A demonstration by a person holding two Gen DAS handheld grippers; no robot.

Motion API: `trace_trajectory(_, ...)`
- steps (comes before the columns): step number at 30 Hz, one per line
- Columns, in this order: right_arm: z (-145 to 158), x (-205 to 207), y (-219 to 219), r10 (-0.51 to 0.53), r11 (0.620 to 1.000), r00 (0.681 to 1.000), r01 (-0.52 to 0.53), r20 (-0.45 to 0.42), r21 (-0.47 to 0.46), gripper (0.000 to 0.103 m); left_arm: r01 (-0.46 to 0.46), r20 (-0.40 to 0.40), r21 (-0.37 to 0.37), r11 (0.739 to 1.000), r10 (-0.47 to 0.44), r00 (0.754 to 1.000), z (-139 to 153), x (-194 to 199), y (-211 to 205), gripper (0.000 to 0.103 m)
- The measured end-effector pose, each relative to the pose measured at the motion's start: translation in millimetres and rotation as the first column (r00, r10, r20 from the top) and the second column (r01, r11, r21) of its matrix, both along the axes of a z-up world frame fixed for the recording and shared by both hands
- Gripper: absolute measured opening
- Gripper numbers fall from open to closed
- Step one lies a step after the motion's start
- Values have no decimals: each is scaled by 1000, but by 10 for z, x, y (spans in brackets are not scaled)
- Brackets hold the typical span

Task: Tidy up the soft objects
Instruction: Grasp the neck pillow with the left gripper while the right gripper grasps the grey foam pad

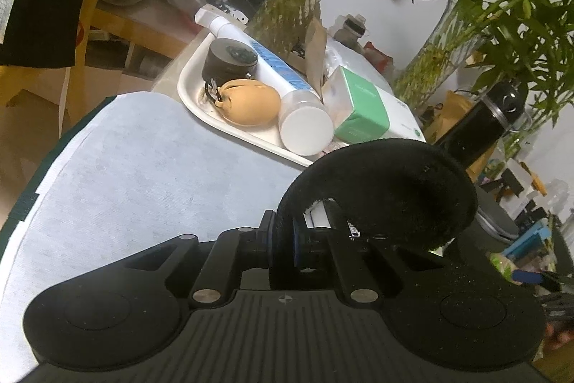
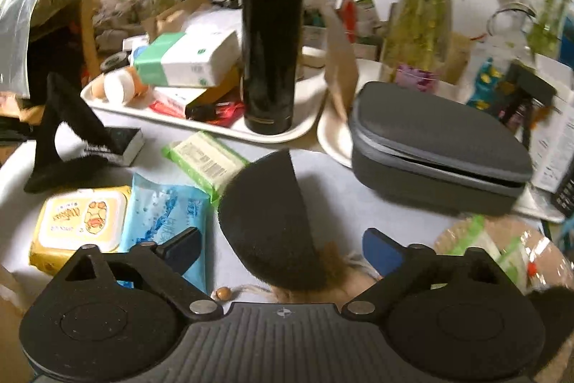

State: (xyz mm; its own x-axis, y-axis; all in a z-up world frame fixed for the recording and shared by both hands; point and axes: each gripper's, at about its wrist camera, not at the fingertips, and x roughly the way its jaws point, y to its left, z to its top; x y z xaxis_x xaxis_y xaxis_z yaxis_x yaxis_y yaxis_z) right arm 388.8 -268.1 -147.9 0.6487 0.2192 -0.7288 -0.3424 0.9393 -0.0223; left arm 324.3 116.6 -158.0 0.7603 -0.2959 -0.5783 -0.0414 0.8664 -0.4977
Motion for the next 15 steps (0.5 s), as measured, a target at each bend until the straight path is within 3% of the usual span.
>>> trace_trajectory(9,-220,210,315,118,986,993,-121,-26,-117,83,14,6,6,1000,-14,1000,17,13,-27,9)
trace_trajectory(10,-252,223,362,133,980,991,-136,-33,-143,78,16,5,9,1000,-16,1000,16,12,-31,9)
trace_trajectory(11,-283,241,403,140,974,989,-145,-40,-172,66,17,4,10,1000,-17,1000,14,11,-30,9)
trace_trajectory(15,-244,223,427,147,968,989,-147,-16,-206,64,18,3,2,1000,-18,1000,27,10,-17,9)
